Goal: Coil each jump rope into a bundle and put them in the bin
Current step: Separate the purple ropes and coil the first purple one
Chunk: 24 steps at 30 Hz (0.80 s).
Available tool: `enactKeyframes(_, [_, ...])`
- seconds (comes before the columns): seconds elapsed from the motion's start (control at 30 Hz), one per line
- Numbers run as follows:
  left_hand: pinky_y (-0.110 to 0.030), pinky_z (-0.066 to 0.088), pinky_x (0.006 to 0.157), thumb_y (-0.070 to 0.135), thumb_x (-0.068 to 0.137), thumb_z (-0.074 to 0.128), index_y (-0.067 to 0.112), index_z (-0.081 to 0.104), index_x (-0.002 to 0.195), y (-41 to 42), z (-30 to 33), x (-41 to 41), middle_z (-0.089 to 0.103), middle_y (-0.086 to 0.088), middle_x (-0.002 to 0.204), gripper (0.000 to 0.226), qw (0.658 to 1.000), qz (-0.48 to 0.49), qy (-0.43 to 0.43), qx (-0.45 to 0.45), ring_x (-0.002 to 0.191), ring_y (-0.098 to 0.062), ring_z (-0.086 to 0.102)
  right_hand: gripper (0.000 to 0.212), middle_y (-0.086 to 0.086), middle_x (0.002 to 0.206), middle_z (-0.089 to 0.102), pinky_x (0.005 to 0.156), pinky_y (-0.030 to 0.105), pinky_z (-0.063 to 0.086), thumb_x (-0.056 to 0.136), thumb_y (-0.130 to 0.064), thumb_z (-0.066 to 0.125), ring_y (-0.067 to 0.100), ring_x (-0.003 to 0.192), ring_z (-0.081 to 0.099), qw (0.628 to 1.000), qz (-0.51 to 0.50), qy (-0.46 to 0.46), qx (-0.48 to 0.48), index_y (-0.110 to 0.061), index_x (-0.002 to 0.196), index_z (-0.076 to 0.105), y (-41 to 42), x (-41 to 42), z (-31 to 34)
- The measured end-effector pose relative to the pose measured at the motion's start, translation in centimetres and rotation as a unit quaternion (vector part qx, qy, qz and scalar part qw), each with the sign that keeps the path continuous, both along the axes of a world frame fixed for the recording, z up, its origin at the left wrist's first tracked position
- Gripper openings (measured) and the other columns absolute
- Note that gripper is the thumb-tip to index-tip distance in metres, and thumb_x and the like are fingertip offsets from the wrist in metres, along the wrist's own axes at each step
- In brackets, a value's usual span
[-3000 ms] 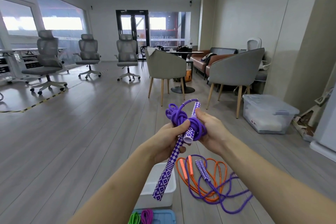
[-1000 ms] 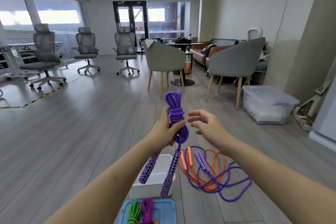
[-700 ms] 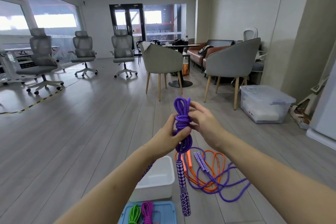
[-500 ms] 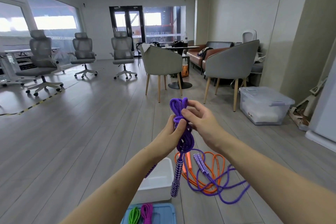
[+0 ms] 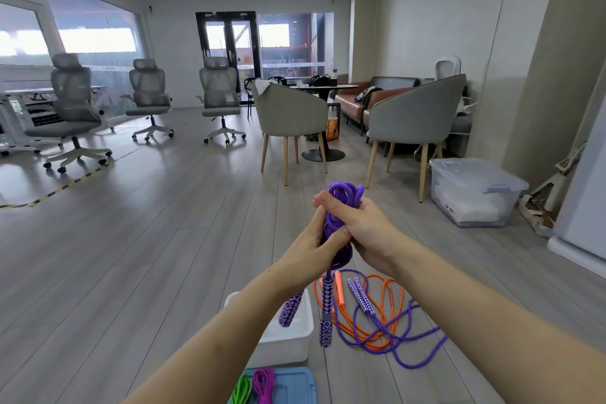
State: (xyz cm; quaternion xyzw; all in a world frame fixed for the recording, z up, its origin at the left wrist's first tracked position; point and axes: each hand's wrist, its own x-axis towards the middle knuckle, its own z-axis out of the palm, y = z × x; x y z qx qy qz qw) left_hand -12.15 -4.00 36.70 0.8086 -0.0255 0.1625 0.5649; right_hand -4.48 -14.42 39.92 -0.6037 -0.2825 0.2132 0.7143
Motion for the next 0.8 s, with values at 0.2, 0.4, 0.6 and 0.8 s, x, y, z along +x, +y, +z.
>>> enactKeyframes(0.2, [-0.014,0.047,0.1,0.061,0.093,0.042,0.057,0.033,0.139,-0.8,0.6,-0.2,0.049,0.023,0.141,0.047,0.996,-0.028,-0.005,-0.081,0.128,0.01,0.051,0.043,0.018,0.123,0.069,0.096,0.039,0.059,0.076,-0.046,0.073,0.022,0.105,0.072,0.999,0.038,-0.005,0.006,-0.008,0.098,0.074,-0.6,0.1,0.9])
enactKeyframes(0.4, [-0.042,0.053,0.104,0.081,0.086,0.046,0.055,0.037,0.147,-1.4,1.5,-0.2,0.051,-0.02,0.146,0.066,0.986,-0.05,0.027,-0.155,0.131,-0.03,0.055,0.055,0.011,0.13,0.068,0.107,0.038,0.052,0.086,-0.05,0.064,0.011,0.121,0.065,0.997,0.069,-0.025,-0.001,-0.016,0.129,0.069,-1.9,1.1,1.5])
enactKeyframes(0.6, [-0.047,0.062,0.074,0.055,0.105,0.036,0.042,0.045,0.141,-2.0,2.2,-0.4,0.069,-0.015,0.101,0.039,0.968,-0.101,0.064,-0.222,0.082,-0.041,0.067,0.056,0.005,0.122,0.071,0.101,0.048,0.056,0.081,-0.063,0.066,0.023,0.117,0.069,0.998,0.022,-0.037,-0.042,-0.022,0.118,0.074,-2.1,0.6,1.8])
enactKeyframes(0.8, [-0.038,0.062,0.066,0.029,0.109,0.043,0.03,0.054,0.138,-1.9,1.1,-0.2,0.068,-0.024,0.109,0.031,0.984,-0.032,-0.021,-0.172,0.07,-0.029,0.07,0.04,0.006,0.096,0.075,0.06,0.022,0.053,0.096,-0.052,0.063,0.017,0.086,0.073,0.995,-0.1,-0.009,-0.019,-0.013,0.104,0.071,-0.4,-1.0,1.4])
